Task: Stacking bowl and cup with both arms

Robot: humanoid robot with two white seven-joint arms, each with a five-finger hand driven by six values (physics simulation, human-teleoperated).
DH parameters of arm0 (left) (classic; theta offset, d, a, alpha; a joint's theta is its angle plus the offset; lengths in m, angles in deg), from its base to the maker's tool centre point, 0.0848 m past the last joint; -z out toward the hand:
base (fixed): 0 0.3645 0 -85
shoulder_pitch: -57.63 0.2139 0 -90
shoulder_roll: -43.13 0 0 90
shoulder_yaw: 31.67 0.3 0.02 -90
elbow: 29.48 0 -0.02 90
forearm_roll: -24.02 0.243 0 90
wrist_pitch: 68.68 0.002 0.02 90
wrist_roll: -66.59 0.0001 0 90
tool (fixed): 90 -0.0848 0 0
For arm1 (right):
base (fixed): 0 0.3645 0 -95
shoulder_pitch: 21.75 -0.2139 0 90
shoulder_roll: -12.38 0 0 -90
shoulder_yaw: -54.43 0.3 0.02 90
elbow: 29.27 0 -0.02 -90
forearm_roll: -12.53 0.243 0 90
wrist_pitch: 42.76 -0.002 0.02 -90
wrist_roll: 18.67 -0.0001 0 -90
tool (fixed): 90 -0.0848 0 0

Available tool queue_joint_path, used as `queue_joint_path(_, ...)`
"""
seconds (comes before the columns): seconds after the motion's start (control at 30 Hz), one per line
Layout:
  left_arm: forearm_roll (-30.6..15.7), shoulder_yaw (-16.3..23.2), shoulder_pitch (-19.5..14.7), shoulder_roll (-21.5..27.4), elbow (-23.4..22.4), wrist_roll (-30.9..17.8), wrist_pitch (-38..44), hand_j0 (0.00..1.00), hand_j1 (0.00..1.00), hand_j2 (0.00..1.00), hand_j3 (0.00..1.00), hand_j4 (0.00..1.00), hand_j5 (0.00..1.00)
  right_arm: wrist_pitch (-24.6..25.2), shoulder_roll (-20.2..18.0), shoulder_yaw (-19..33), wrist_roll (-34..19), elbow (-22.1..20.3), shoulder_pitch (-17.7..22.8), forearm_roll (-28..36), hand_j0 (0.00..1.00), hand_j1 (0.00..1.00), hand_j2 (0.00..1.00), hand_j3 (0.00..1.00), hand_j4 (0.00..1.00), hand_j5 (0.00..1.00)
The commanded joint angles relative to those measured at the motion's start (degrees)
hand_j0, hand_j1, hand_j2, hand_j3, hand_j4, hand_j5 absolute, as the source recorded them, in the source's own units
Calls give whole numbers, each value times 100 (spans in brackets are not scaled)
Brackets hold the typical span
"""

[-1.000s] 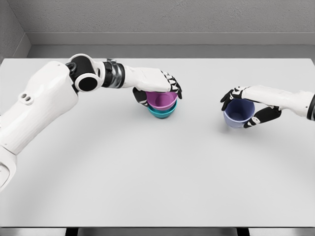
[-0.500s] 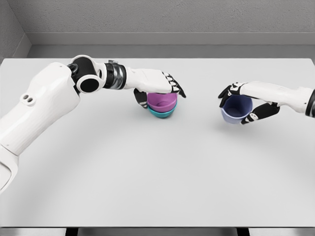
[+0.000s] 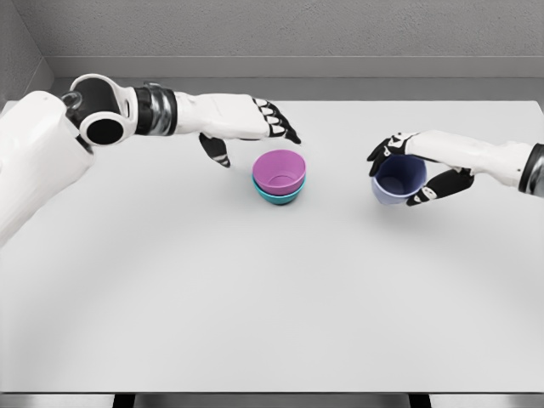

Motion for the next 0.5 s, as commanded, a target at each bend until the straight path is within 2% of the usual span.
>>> queue_joint_path(0.0, -389, -238, 9, 635, 465, 3, -88, 100, 100, 100, 100, 100, 100, 8, 66, -2, 4, -2, 0, 29, 59, 59, 59, 59, 59, 59)
queue_joint_path(0.07, -749, -291, 9, 1180, 676, 3, -275, 100, 100, 100, 100, 100, 100, 8, 119, -2, 4, -2, -35, 29, 59, 59, 59, 59, 59, 59)
queue_joint_path(0.1, -776, -352, 35, 1374, 676, 3, -275, 100, 100, 100, 100, 100, 100, 8, 128, -2, 4, -2, -53, 29, 59, 59, 59, 59, 59, 59)
queue_joint_path(0.17, -776, -843, 421, 1708, 676, 3, -275, 100, 100, 100, 100, 100, 100, 8, 154, -2, 4, -2, -62, 29, 59, 59, 59, 59, 59, 59)
queue_joint_path(0.23, -776, -1784, 1116, 1902, 632, 3, -275, 100, 100, 100, 100, 100, 100, 8, 189, -2, 4, -2, -123, 29, 59, 59, 59, 59, 59, 59)
queue_joint_path(0.3, -776, -2425, 1818, 1910, 641, 3, -275, 100, 100, 100, 100, 100, 100, 8, 207, -2, 4, -2, -176, 29, 59, 59, 59, 59, 59, 59)
queue_joint_path(0.37, -776, -2857, 2206, 1902, 658, 180, -275, 100, 100, 100, 100, 100, 100, 8, 277, -2, 4, 7, -220, 29, 59, 59, 59, 59, 59, 59)
queue_joint_path(0.47, -776, -3498, 2733, 1867, 676, 910, -275, 100, 100, 100, 100, 100, 100, 17, 365, -11, 4, 24, -272, 20, 59, 59, 59, 59, 59, 59)
